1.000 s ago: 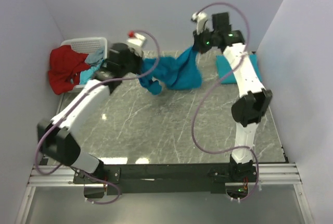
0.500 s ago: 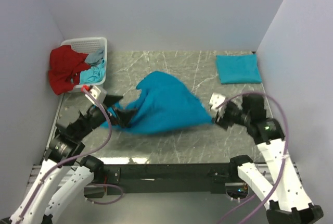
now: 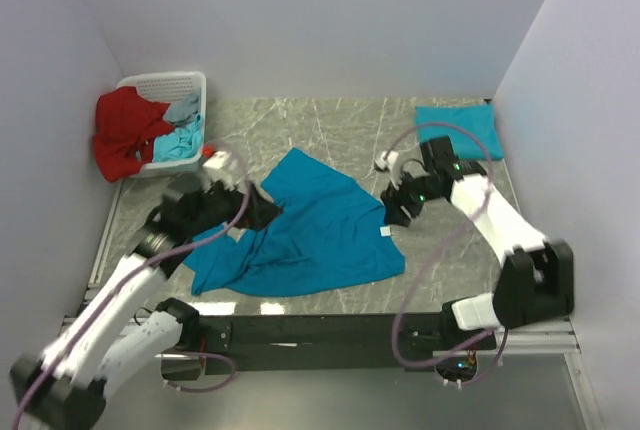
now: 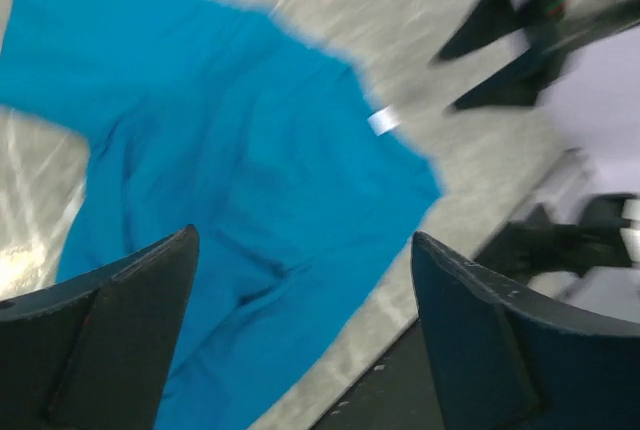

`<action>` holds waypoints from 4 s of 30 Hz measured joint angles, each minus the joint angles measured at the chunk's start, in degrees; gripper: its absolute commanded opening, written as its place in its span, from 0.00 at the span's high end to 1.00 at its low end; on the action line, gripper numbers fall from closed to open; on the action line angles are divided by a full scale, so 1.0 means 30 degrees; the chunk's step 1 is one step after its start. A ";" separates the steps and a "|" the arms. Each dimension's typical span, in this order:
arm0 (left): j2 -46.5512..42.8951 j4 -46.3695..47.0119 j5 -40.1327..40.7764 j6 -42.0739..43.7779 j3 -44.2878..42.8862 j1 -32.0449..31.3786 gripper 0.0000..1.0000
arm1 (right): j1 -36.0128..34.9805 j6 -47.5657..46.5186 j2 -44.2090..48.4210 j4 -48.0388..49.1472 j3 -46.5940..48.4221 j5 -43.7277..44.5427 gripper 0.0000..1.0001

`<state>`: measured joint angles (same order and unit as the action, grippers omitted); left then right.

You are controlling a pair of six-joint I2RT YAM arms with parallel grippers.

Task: Fold and stack the t-shirts
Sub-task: Flatten the tshirt out

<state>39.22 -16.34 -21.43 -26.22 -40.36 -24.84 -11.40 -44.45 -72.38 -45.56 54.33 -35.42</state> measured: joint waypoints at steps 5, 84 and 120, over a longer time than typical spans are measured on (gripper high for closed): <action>0.7147 -0.0357 0.1508 0.0517 -0.1137 0.0044 0.19 | -0.0393 0.1953 -0.6098 0.0532 0.4758 -0.0466 0.36; 0.1727 0.0911 -0.0882 0.4189 -1.5730 0.1319 1.00 | -0.2958 0.8284 0.3985 0.2841 2.1485 0.3053 1.00; 1.6917 -0.0459 0.1537 0.5238 -1.3478 0.3869 0.04 | 0.2076 -0.1603 -0.5697 0.1042 0.7548 0.0882 0.27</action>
<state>89.97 -17.72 -16.82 -10.50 -80.79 -13.23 -5.17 -49.25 -89.47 -42.44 76.97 -32.77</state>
